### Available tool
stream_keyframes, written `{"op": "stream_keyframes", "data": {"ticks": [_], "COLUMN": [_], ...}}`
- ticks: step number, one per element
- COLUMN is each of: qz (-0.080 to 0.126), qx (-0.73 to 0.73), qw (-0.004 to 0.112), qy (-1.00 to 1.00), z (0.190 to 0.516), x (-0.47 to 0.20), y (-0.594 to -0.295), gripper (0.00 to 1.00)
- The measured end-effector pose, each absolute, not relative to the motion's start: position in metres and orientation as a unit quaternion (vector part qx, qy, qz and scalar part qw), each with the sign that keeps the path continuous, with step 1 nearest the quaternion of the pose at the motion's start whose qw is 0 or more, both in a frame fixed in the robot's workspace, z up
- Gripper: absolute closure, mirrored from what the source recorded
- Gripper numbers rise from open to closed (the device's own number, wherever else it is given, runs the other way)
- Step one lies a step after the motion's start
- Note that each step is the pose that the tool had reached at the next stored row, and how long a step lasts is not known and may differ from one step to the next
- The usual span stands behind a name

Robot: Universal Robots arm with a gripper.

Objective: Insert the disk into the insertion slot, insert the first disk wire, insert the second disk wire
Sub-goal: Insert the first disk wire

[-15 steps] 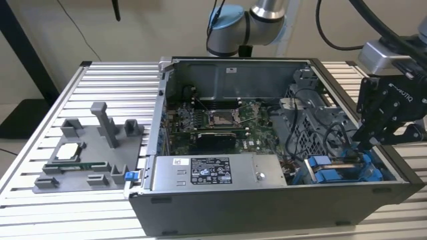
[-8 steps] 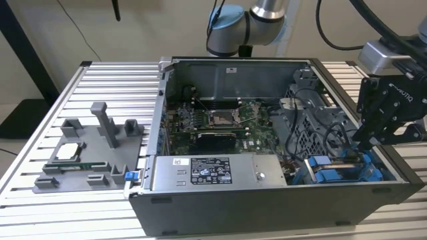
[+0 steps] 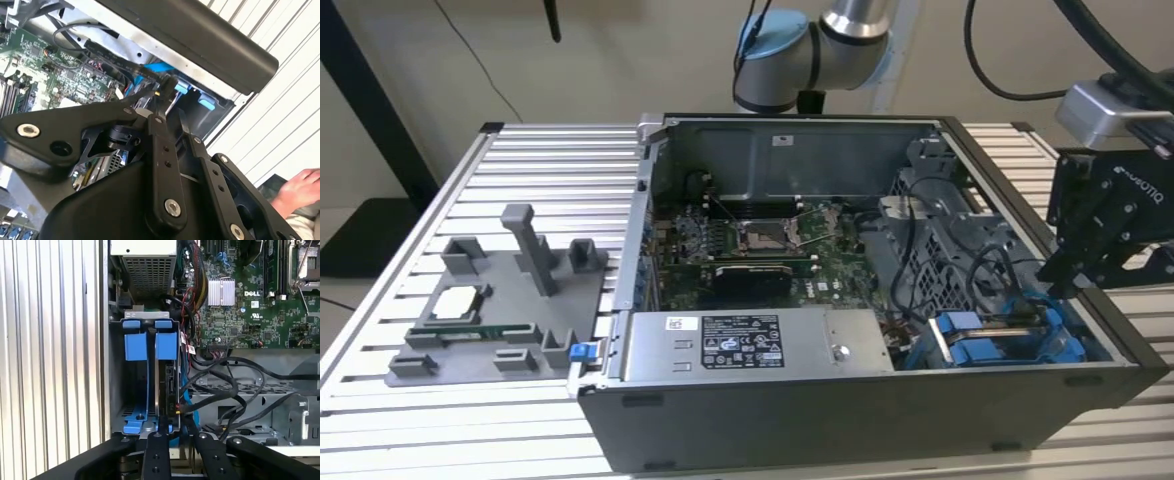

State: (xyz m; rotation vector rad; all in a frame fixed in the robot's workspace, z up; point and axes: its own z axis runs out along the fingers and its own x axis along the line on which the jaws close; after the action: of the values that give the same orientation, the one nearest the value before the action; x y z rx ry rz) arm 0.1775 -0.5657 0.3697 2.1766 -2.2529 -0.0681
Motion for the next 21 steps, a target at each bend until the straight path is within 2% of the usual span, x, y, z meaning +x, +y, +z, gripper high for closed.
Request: {"op": "stream_keyframes", "data": {"ticks": [6,21], "qz": [-0.025,-0.036], "qx": [0.695,0.695], "qw": [0.006,-0.001], "qy": [-0.719,-0.718], "z": [0.380,0.371], "x": [0.182,0.207], "y": [-0.566,-0.566], "gripper": [0.00,0.00]}}
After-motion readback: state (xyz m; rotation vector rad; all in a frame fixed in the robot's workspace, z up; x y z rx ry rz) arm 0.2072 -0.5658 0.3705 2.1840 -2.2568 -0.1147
